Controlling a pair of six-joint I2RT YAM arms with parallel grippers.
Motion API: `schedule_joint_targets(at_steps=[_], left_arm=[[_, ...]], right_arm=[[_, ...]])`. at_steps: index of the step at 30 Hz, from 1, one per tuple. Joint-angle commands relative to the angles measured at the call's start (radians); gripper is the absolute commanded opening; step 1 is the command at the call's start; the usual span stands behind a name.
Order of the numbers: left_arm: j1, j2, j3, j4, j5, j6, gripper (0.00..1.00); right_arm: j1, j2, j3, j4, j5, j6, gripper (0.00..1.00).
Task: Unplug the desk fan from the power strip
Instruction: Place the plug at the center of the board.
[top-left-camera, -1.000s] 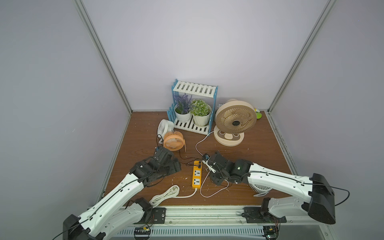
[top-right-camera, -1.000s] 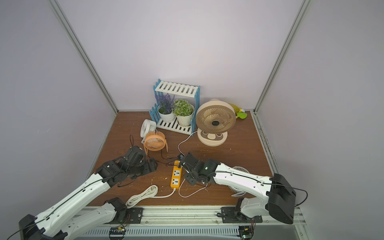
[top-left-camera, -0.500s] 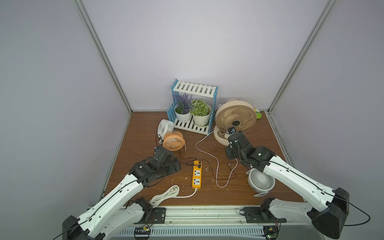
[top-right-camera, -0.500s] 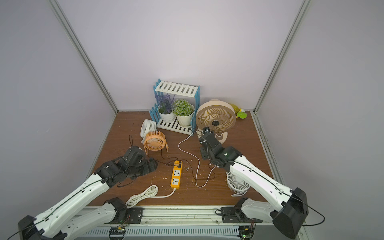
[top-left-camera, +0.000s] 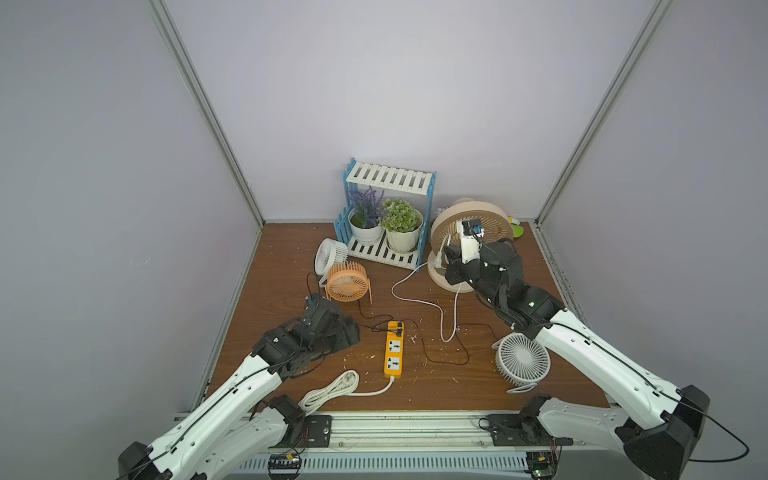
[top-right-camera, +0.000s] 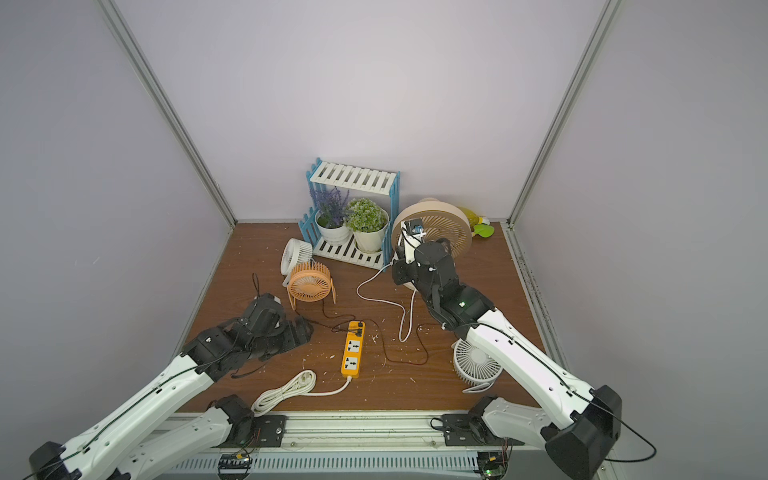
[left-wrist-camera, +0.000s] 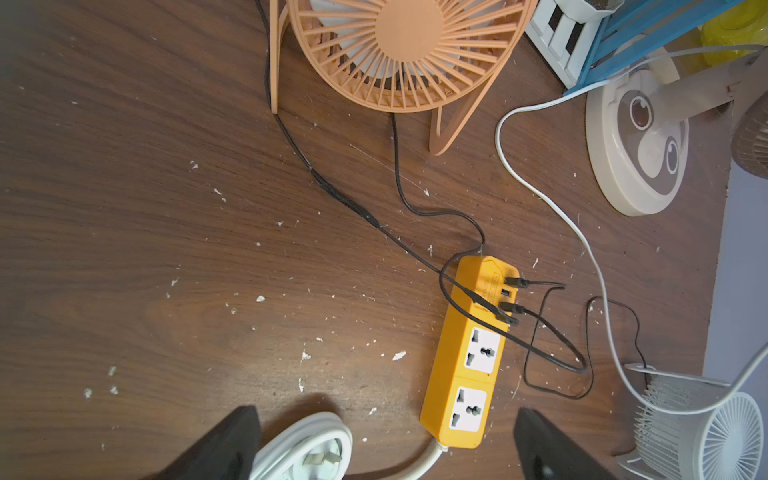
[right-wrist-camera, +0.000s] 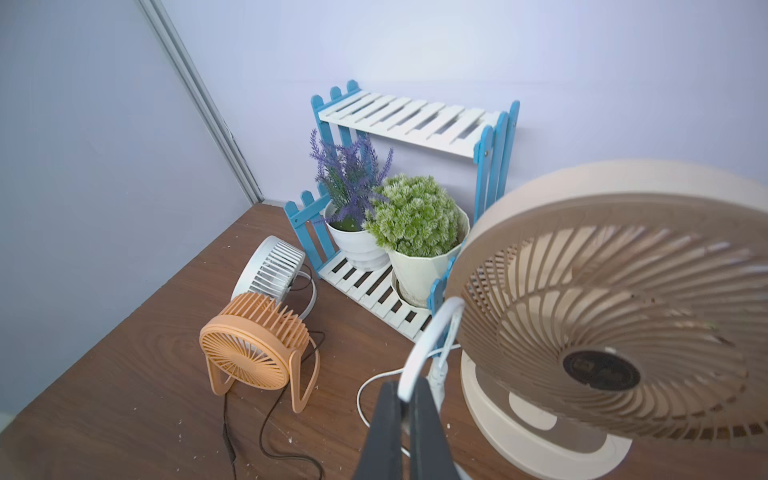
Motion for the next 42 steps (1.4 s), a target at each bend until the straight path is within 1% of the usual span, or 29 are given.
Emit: schedule_joint_targets(at_steps=[1, 3, 6, 10, 14, 18, 20, 21, 23, 26, 30, 35, 38, 42], left_arm=[[0.011, 0.008, -0.003, -0.010, 0.010, 0.013, 0.99], [0.011, 0.013, 0.001, -0.010, 0.020, 0.019, 0.99], [0.011, 0.006, 0.001, -0.009, 0.021, 0.023, 0.99], [0.011, -0.008, -0.011, -0.010, 0.015, 0.015, 0.99], [0.011, 0.004, -0.013, -0.010, 0.018, 0.020, 0.99], [0.012, 0.025, 0.000, -0.010, 0.006, 0.024, 0.99], [0.012, 0.037, 0.007, -0.012, 0.000, 0.020, 0.99], [0.013, 0.041, 0.011, -0.015, -0.006, 0.017, 0.99], [0.013, 0.046, 0.015, -0.019, -0.015, 0.008, 0.99], [0.014, 0.044, 0.013, -0.020, -0.017, -0.013, 0.99], [0.014, 0.040, 0.008, -0.023, -0.009, -0.018, 0.99], [0.014, 0.009, 0.005, -0.043, -0.007, -0.020, 0.99], [0.014, -0.006, -0.005, -0.049, 0.001, -0.030, 0.99], [0.014, -0.007, -0.015, -0.050, 0.012, -0.039, 0.99]], right_arm=[[-0.018, 0.033, 0.081, 0.052, 0.043, -0.072, 0.00], [-0.026, 0.027, 0.090, 0.021, 0.123, -0.064, 0.00], [-0.033, -0.044, 0.031, -0.006, 0.237, -0.015, 0.00], [-0.035, -0.201, -0.117, -0.064, 0.359, 0.101, 0.00], [-0.036, -0.337, -0.246, -0.126, 0.436, 0.209, 0.00], [-0.044, -0.398, -0.271, -0.224, 0.521, 0.264, 0.00], [-0.069, -0.391, -0.243, -0.338, 0.579, 0.328, 0.00], [-0.097, -0.378, -0.227, -0.392, 0.583, 0.365, 0.00], [-0.171, -0.359, -0.222, -0.420, 0.531, 0.413, 0.00], [-0.319, -0.326, -0.235, -0.362, 0.381, 0.459, 0.00], [-0.525, -0.213, -0.229, -0.248, 0.158, 0.535, 0.00], [-0.696, -0.042, -0.128, -0.142, -0.006, 0.536, 0.00], [-0.757, 0.070, -0.030, -0.110, -0.082, 0.508, 0.00], [-0.770, 0.172, 0.068, -0.084, -0.135, 0.485, 0.00]])
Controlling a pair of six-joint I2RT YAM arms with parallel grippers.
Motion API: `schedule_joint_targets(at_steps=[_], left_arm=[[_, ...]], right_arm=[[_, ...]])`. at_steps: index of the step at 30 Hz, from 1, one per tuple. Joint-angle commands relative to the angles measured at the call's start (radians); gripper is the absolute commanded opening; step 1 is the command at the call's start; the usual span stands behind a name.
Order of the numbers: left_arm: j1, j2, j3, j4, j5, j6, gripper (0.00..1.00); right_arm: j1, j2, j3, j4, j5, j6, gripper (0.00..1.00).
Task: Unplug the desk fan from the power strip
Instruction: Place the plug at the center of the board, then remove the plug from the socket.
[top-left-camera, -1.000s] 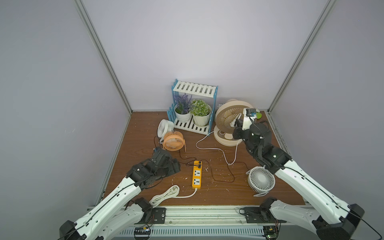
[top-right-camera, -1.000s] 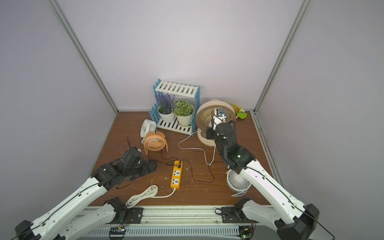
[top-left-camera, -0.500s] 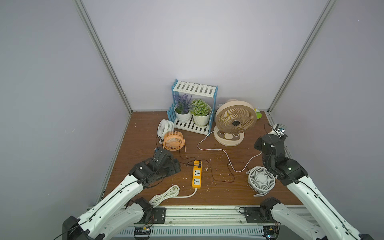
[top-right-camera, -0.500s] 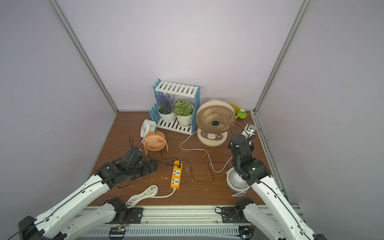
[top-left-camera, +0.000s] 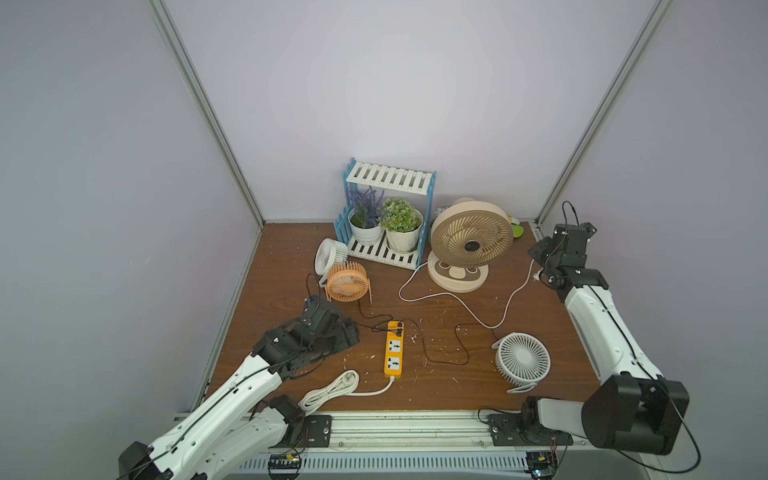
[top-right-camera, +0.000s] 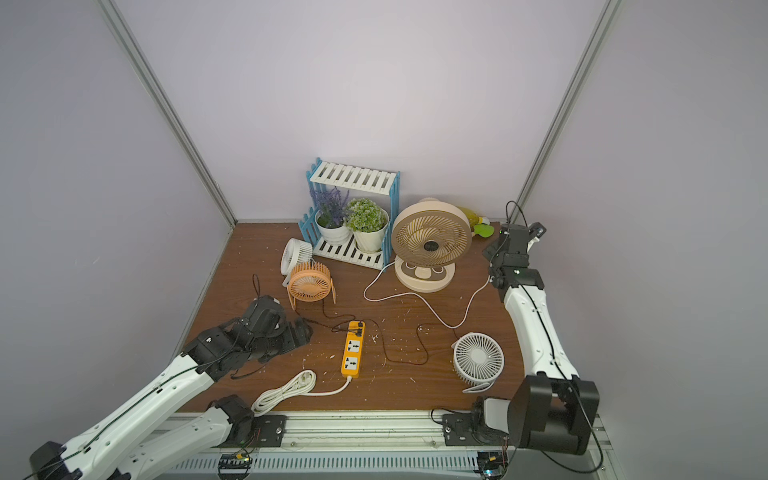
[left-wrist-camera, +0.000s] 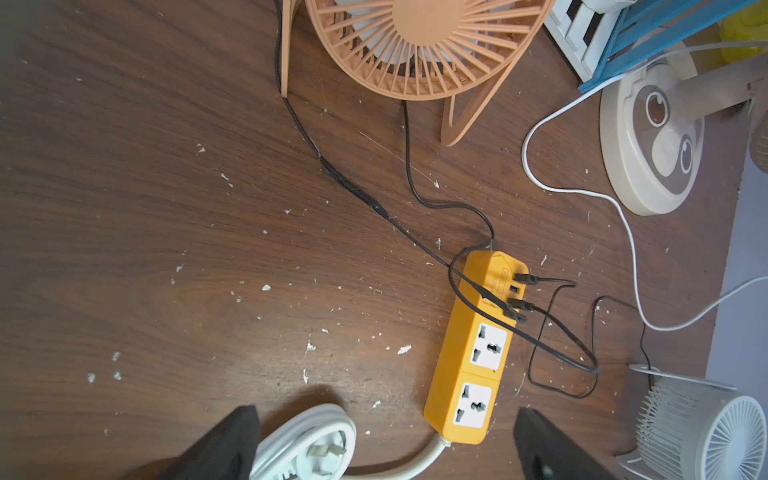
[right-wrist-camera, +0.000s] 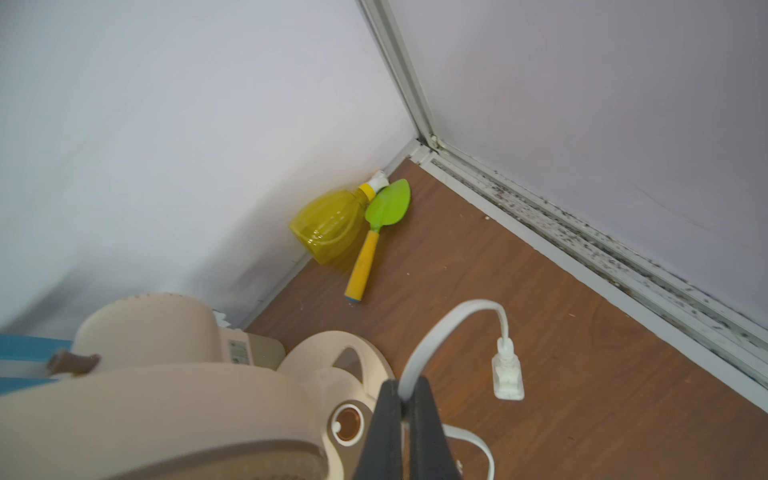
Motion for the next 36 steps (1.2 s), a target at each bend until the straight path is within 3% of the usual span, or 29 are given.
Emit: schedule_joint_targets(at_steps=[1, 9, 10, 13, 15, 18, 24, 32, 36], left_arm=[[0.011, -0.004, -0.011, -0.030, 0.003, -0.014, 0.99], [0.011, -0.008, -0.004, -0.028, -0.015, -0.016, 0.99], [0.011, -0.006, -0.002, -0.028, -0.014, -0.018, 0.99], [0.011, 0.006, 0.010, -0.027, 0.001, -0.006, 0.99], [0.011, 0.020, 0.029, -0.026, 0.020, 0.025, 0.99], [0.011, 0.052, 0.065, -0.027, 0.059, 0.089, 0.99], [0.011, 0.120, 0.102, -0.017, 0.110, 0.121, 0.98], [0.006, 0.142, 0.061, 0.056, 0.145, 0.084, 0.94], [0.006, 0.163, 0.061, 0.069, 0.163, 0.101, 0.93]], right_arm=[[-0.004, 0.049, 0.070, 0.071, -0.099, -0.023, 0.00], [-0.017, 0.143, 0.051, 0.178, -0.178, -0.026, 0.03], [-0.017, 0.150, 0.032, 0.202, -0.188, -0.023, 0.11], [-0.017, 0.181, -0.007, 0.231, -0.210, -0.031, 0.53], [-0.017, 0.200, -0.010, 0.222, -0.228, -0.052, 0.75], [-0.013, 0.200, -0.009, 0.196, -0.247, -0.106, 0.88], [0.034, 0.077, -0.049, 0.061, -0.263, -0.239, 0.92], [0.042, -0.307, -0.293, -0.114, -0.121, -0.281, 0.95], [0.001, -0.313, -0.237, -0.184, -0.142, -0.302, 0.94]])
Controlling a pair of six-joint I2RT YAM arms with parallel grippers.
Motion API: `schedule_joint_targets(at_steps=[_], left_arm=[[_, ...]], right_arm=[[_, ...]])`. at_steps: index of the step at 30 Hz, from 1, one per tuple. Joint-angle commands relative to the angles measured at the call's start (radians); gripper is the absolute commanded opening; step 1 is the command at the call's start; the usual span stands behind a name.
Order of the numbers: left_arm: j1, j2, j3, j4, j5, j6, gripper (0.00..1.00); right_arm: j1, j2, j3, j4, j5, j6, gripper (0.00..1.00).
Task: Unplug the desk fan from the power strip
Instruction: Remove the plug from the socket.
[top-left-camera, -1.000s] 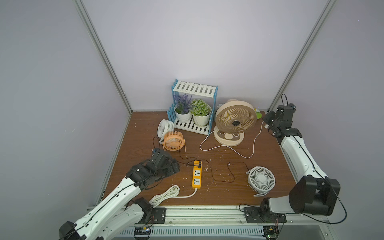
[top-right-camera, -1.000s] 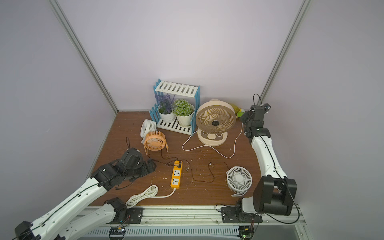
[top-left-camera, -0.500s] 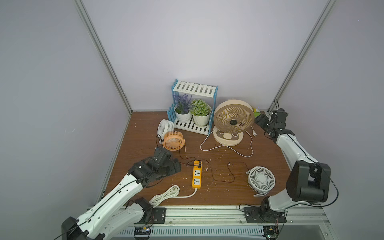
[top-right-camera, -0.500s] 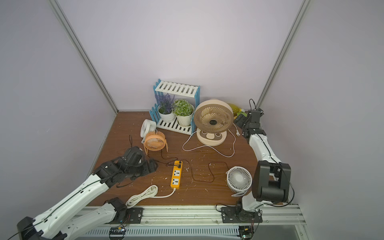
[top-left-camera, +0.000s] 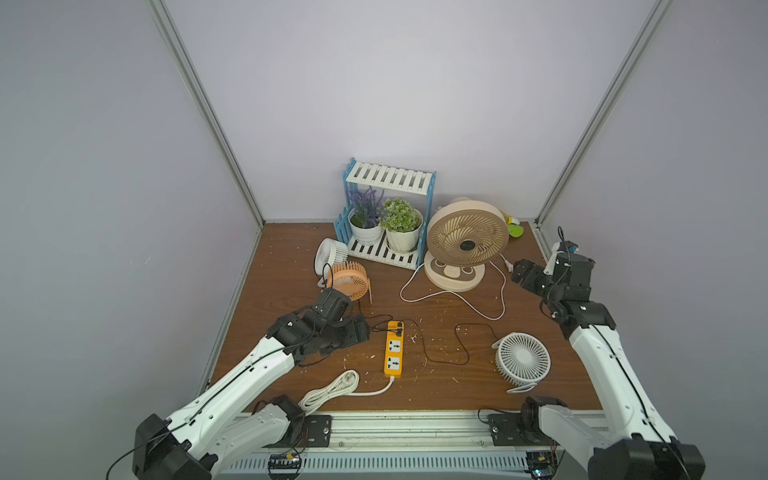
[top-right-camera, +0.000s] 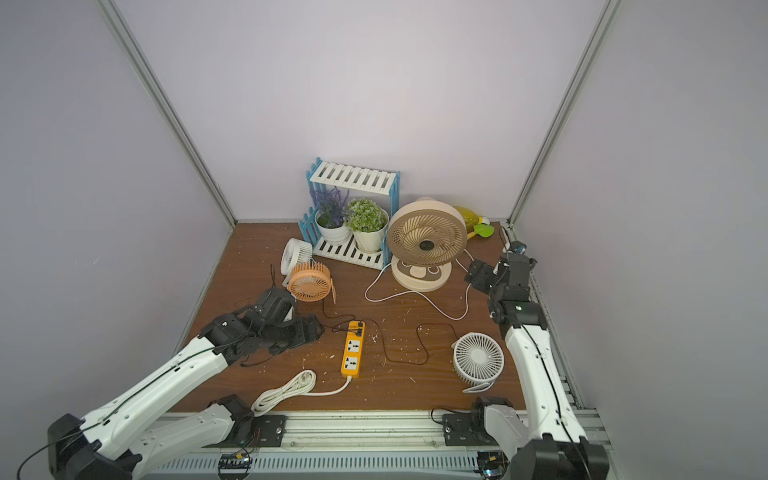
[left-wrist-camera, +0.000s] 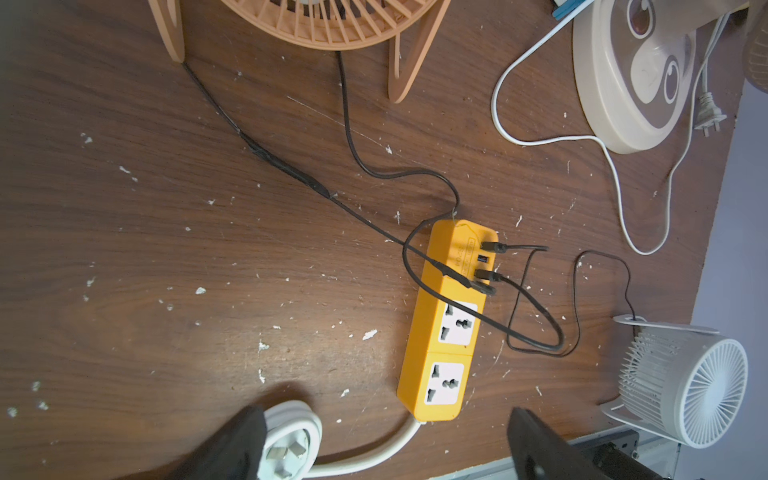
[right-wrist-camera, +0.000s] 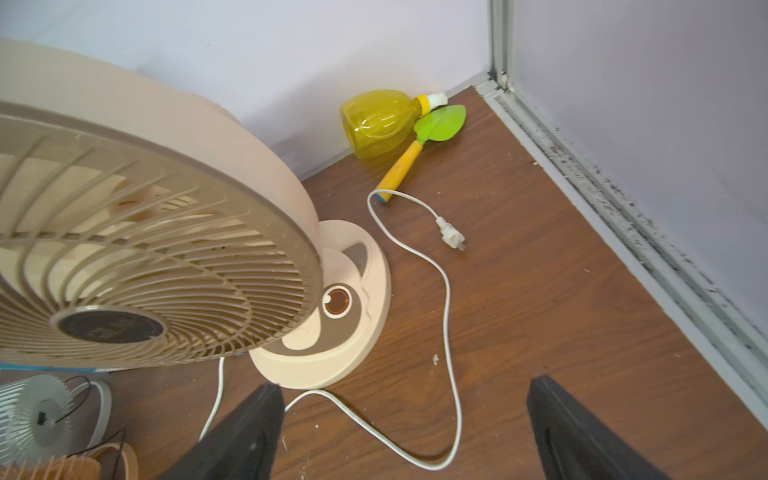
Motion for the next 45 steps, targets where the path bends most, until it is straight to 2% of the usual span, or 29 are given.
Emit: schedule_joint_targets(at_steps=[1, 5, 10, 16, 20, 26, 30, 35, 39, 42, 45], left_arm=[[0.005, 0.018, -0.002, 0.023, 0.031, 0.016, 0.92], [0.005, 0.027, 0.001, 0.031, 0.058, 0.019, 0.89], [-0.031, 0.003, -0.034, 0.073, 0.055, -0.040, 0.85], [-0.093, 0.033, -0.091, 0.181, 0.044, -0.177, 0.80], [-0.096, 0.037, -0.119, 0.239, 0.006, -0.267, 0.77], [-0.095, 0.000, -0.128, 0.205, -0.064, -0.322, 0.69], [-0.090, -0.050, -0.175, 0.227, -0.092, -0.371, 0.65], [-0.087, -0.056, -0.198, 0.255, -0.055, -0.383, 0.61], [-0.088, -0.015, -0.214, 0.308, 0.022, -0.383, 0.57], [-0.089, 0.003, -0.205, 0.319, 0.035, -0.373, 0.55], [-0.089, 0.011, -0.204, 0.329, 0.041, -0.371, 0.54]], right_arm=[[-0.012, 0.023, 0.058, -0.086, 0.000, -0.045, 0.93], [0.044, -0.005, 0.091, -0.135, -0.039, -0.063, 0.89], [0.254, -0.099, 0.029, -0.191, -0.045, -0.082, 0.86], [0.504, -0.143, -0.028, -0.136, -0.182, -0.155, 0.81], [0.706, -0.111, -0.060, -0.089, -0.185, -0.270, 0.76], [0.907, 0.039, -0.072, 0.023, -0.164, -0.278, 0.70], [0.986, 0.161, -0.051, 0.097, -0.175, -0.247, 0.68], [1.053, 0.287, -0.024, 0.153, -0.143, -0.254, 0.67], [1.068, 0.370, 0.012, 0.144, -0.070, -0.266, 0.58], [1.069, 0.401, 0.031, 0.135, -0.020, -0.278, 0.52], [1.071, 0.416, 0.040, 0.128, 0.007, -0.287, 0.51]])
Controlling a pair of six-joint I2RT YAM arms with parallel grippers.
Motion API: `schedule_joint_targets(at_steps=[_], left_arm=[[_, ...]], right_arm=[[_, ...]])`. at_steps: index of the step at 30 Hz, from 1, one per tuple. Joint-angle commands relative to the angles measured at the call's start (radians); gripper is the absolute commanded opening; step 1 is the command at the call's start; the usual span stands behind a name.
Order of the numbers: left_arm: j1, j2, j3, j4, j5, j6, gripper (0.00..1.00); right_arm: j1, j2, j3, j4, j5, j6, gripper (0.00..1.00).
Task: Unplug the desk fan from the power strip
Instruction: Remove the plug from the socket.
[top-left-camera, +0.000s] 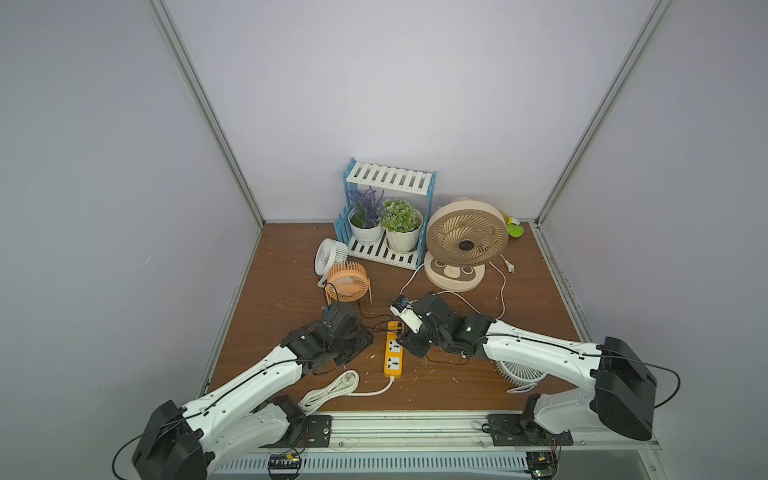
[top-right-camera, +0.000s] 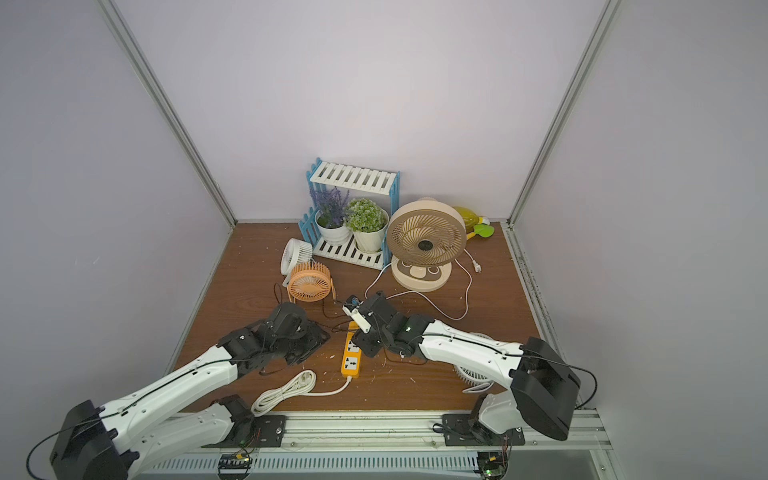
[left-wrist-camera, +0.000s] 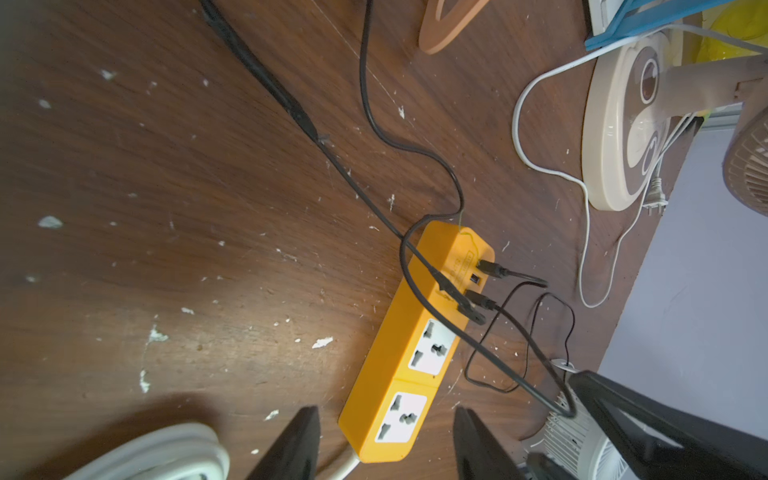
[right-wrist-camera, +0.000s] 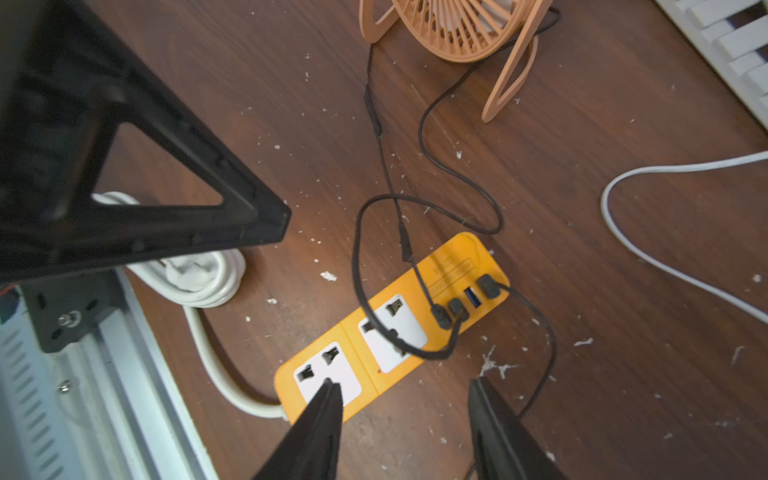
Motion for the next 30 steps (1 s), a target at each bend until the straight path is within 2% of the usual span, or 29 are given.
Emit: schedule_joint_targets(at_steps=[1, 6, 10, 15, 21, 30], left_arm=[[-0.002, 0.007, 0.000, 0.029, 0.026, 0.003, 0.53], [-0.002, 0.032, 0.001, 0.040, 0.040, 0.005, 0.51], [0.020, 0.059, 0.021, 0.000, 0.056, 0.070, 0.49], [0.085, 0.033, -0.034, 0.028, 0.159, 0.128, 0.48], [0.090, 0.095, -0.080, 0.155, 0.340, 0.202, 0.50], [0.090, 0.159, -0.102, 0.229, 0.384, 0.213, 0.48]], right_arm=[[0.004, 0.010, 0.026, 0.011, 0.062, -0.018, 0.51], [0.009, 0.045, 0.049, 0.014, 0.056, -0.029, 0.47], [0.011, 0.064, 0.067, 0.023, 0.064, -0.029, 0.42], [0.013, 0.074, 0.070, 0.026, 0.076, -0.028, 0.36], [0.014, 0.084, 0.070, 0.022, 0.090, -0.023, 0.33], [0.021, 0.093, 0.081, 0.016, 0.116, -0.015, 0.24]])
